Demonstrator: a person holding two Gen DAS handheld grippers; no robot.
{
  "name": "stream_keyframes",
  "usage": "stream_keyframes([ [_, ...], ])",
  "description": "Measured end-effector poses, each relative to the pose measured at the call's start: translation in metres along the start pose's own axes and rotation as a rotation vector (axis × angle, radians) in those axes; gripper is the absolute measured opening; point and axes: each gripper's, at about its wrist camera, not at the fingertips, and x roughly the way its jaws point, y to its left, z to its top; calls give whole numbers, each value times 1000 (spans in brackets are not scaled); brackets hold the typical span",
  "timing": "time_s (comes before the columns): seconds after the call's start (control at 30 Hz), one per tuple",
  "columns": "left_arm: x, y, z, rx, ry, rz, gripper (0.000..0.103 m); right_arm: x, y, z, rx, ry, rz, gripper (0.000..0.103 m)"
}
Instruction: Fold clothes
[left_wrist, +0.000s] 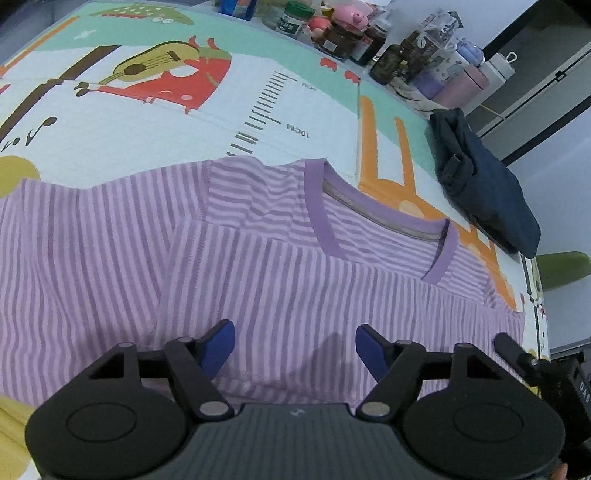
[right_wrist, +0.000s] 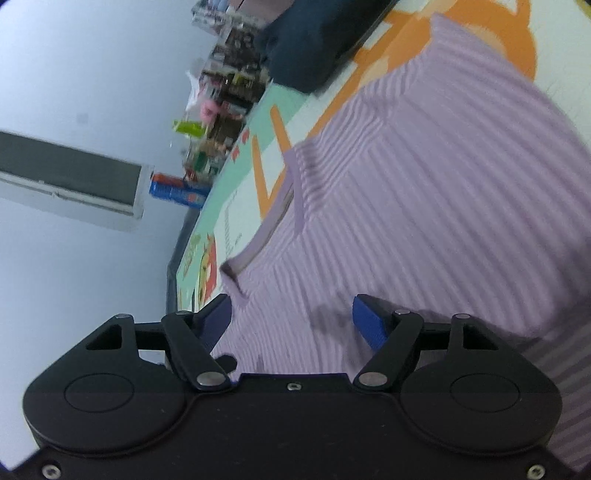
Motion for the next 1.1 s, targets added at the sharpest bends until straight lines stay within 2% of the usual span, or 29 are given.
stream_keyframes([
  [0.13,0,0,-1,5,-1,3,73,-26,-17,17,7,-67,-27,70],
  [0.2,0,0,-1,9,-1,8,73,-39,-31,29,39,-103,-32,65],
  [0.23,0,-1,-1,14,0,12,73,-45,-38,34,60,-119,-23,58],
  [0.27,0,-2,-1,21,-1,18,73,-52,-43,39,70,-140,-32,58],
  [0.37,0,-5,-3,45,-1,38,73,-80,-49,50,59,-260,-140,70],
  [0.4,0,-7,-4,57,-2,48,73,-88,-50,53,70,-297,-152,71],
  [0.43,0,-8,-4,67,-3,55,73,-93,-50,56,81,-320,-126,71],
  [0.47,0,-9,-5,77,-5,61,73,-93,-49,60,89,-316,-63,72],
  [0.53,1,-12,-7,93,-7,72,74,-80,-42,65,82,-252,52,75],
  [0.63,3,-17,-8,107,-7,87,77,-42,-30,70,72,-150,101,77],
  [0.73,4,-20,-9,114,-9,97,79,-11,-22,76,1,-105,42,77],
  [0.83,4,-20,-10,114,-13,96,80,-3,-26,87,-38,-108,-28,74],
  [0.93,3,-17,-9,105,-15,79,80,-16,-35,98,-48,-156,-71,70],
  [1.0,3,-14,-9,97,-17,69,80,-26,-37,110,-65,-207,-134,70],
  [1.07,3,-14,-10,95,-19,65,80,-37,-37,117,-65,-250,-189,74],
  [1.1,3,-14,-10,98,-18,68,80,-37,-34,116,-58,-239,-158,75],
])
